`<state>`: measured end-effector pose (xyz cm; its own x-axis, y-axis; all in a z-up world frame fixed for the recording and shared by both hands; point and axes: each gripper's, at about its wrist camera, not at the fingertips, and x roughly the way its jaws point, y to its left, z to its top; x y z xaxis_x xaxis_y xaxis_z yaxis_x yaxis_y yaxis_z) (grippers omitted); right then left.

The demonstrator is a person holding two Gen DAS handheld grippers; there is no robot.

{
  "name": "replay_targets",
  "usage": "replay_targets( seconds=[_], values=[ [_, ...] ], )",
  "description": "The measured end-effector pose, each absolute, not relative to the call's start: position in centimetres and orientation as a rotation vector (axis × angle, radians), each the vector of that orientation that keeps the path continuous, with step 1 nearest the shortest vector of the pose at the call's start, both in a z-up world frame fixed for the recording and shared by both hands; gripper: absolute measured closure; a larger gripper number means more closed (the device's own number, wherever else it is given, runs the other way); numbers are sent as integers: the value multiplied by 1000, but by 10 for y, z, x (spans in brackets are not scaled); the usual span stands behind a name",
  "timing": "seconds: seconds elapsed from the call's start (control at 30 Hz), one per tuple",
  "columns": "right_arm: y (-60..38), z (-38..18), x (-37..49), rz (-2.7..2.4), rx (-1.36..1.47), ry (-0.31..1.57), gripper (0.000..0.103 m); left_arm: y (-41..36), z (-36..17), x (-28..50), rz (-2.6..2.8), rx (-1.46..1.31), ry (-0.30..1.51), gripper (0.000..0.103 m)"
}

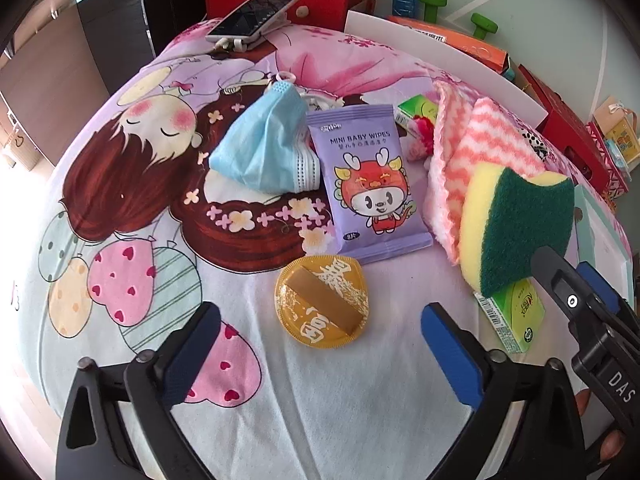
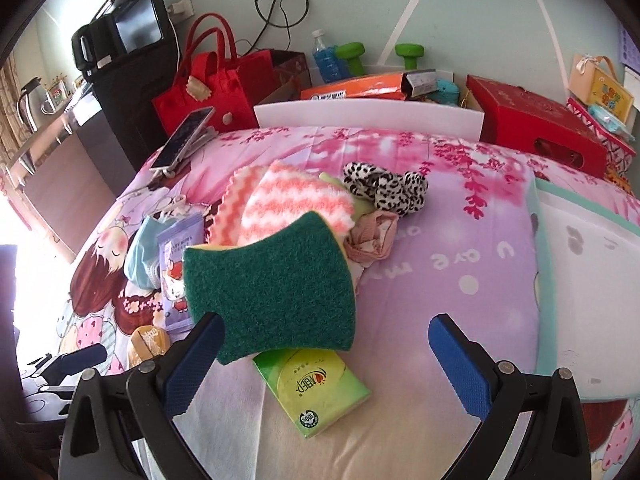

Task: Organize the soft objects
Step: 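Close the right gripper on the green-and-yellow sponge while the left gripper grasps the orange-gold packet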

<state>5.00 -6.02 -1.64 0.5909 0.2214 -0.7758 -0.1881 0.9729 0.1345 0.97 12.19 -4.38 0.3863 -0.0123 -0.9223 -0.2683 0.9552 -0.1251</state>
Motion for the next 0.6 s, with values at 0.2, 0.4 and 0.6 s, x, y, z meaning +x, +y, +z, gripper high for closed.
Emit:
replay_targets(
  seconds=[0.2,0.4,0.6],
  values=[
    [-67,-29,59,266,101,933,0,124,-55,14,139,-297,1197,31],
    [-69,-35,66,300,149,939,6,127,-58,14,144,-295,1198,47],
    [-65,-34,67,344,164,930,22,127,-59,17,147,-287,1202,47]
  ],
)
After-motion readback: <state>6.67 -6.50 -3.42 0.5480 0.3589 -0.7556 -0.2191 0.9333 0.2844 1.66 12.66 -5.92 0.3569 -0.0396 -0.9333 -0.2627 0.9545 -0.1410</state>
